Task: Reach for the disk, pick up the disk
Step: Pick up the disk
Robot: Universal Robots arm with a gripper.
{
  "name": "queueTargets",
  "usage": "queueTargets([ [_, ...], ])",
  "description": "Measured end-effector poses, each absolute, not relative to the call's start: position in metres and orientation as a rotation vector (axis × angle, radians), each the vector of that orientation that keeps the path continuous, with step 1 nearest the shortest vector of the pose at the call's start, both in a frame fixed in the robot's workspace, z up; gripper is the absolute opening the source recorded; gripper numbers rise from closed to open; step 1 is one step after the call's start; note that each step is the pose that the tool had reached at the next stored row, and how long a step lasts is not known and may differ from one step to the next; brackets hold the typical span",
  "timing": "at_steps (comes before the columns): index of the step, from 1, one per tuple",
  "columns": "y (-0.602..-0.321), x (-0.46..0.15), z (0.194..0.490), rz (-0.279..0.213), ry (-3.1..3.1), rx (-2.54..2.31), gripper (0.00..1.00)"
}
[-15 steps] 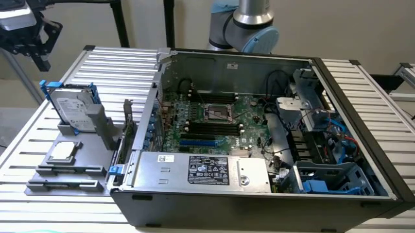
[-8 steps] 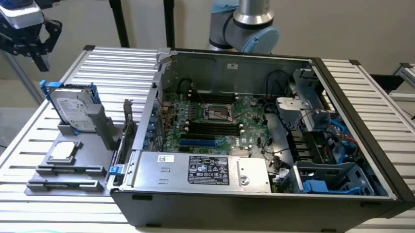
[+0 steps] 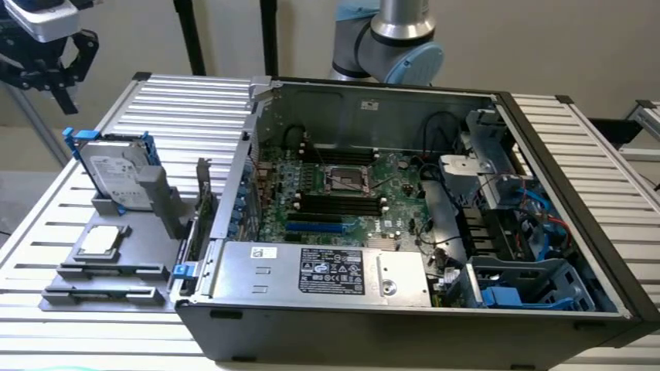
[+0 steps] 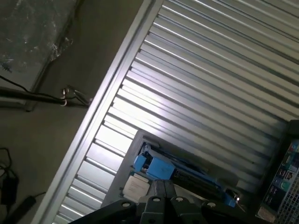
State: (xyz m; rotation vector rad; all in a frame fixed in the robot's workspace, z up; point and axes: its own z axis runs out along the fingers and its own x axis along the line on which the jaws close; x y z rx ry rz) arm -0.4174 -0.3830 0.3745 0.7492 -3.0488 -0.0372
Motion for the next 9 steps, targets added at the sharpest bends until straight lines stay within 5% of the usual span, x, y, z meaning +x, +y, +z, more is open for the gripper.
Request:
queueTargets([
  [9, -0.3830, -0.4174, 0.3745, -0.037, -2.975, 0.997, 0.11],
])
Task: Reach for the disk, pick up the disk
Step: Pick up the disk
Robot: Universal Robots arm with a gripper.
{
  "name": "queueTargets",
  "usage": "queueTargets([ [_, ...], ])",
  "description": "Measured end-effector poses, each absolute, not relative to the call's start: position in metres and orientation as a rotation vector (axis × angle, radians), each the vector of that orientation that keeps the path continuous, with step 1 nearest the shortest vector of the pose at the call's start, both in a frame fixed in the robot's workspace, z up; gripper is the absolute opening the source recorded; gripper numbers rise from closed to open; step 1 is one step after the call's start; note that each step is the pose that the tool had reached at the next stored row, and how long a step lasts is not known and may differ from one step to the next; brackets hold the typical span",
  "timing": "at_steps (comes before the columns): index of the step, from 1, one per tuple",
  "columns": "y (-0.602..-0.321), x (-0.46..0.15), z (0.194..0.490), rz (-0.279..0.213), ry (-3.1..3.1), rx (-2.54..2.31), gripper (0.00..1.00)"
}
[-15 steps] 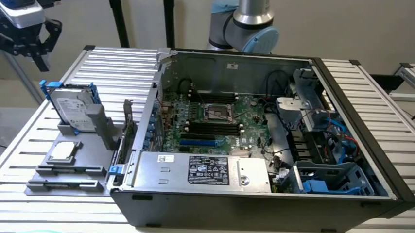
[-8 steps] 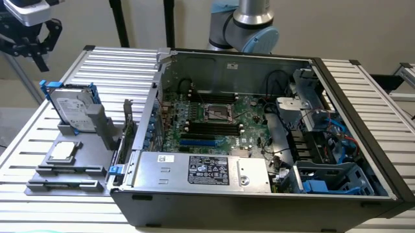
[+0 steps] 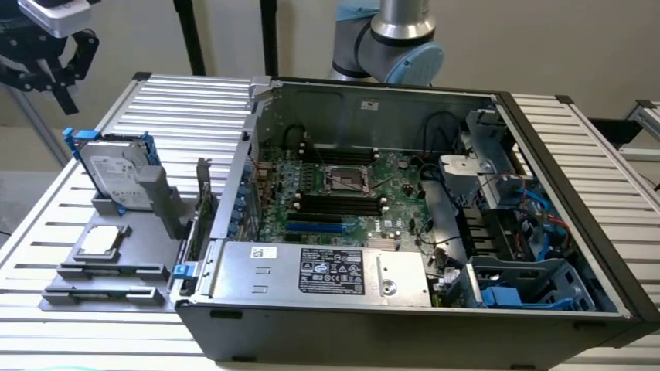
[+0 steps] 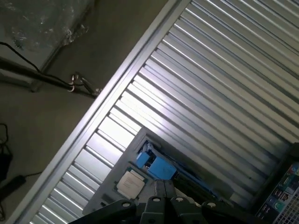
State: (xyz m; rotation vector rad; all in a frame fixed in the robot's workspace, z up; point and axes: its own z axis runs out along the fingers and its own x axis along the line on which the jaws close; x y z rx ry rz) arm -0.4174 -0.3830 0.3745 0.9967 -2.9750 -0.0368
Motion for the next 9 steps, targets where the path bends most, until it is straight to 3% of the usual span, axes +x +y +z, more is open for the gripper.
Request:
queueTargets([
  [9, -0.3830, -0.4174, 0.3745, -0.036, -2.882, 1.236, 0.11],
])
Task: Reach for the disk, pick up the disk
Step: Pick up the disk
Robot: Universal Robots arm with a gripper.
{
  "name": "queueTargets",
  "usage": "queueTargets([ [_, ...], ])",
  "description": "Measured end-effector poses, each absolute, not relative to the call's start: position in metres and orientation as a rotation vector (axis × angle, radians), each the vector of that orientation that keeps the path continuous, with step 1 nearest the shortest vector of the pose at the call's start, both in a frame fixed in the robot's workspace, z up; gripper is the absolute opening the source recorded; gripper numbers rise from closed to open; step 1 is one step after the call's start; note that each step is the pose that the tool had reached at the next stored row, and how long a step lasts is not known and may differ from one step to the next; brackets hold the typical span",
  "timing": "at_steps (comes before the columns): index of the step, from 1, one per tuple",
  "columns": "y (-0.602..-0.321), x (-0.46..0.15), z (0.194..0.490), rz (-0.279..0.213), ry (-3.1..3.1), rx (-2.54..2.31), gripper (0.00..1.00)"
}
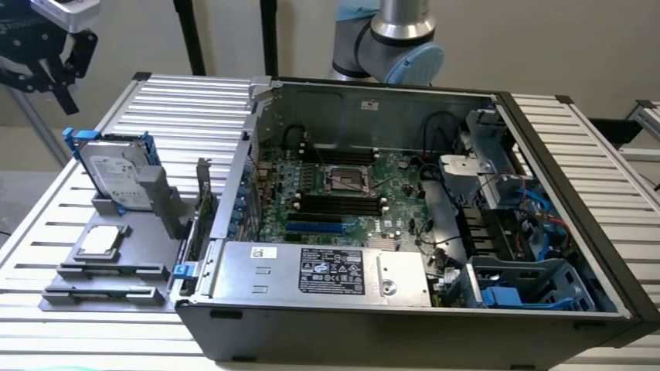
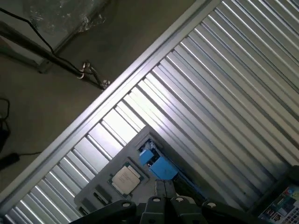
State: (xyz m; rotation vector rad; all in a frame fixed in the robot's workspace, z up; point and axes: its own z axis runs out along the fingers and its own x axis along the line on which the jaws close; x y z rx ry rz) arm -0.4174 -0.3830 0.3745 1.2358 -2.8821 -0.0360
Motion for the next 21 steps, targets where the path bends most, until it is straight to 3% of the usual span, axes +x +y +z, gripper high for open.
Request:
queueTargets([
  [21, -0.3830, -0.4174, 0.3745, -0.033, -2.593, 1.758, 0.11],
])
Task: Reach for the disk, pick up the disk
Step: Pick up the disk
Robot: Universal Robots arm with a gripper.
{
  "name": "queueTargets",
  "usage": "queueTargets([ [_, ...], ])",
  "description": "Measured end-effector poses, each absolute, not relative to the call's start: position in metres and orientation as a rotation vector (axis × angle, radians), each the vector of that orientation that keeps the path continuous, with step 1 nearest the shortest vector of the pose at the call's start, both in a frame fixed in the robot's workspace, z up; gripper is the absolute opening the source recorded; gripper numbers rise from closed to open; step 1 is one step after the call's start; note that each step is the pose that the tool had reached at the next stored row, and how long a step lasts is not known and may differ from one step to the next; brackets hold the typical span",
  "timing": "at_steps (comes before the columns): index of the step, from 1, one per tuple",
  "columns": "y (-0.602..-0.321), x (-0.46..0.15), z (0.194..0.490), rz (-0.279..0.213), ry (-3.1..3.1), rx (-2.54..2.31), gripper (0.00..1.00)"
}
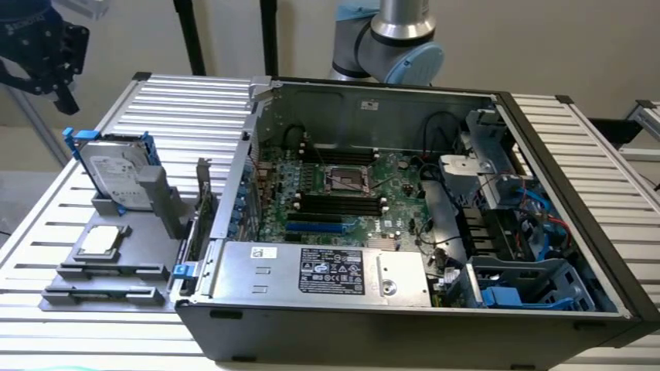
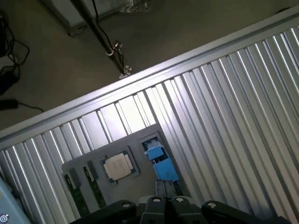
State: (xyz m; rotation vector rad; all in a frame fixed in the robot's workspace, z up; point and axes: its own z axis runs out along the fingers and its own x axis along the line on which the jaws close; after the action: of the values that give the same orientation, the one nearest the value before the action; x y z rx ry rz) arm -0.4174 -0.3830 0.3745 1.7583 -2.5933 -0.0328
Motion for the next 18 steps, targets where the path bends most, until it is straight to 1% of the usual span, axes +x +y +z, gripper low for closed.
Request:
queueTargets([
  [18, -0.3830, -0.4173, 0.3746, -0.030, -2.292, 2.132, 0.11],
])
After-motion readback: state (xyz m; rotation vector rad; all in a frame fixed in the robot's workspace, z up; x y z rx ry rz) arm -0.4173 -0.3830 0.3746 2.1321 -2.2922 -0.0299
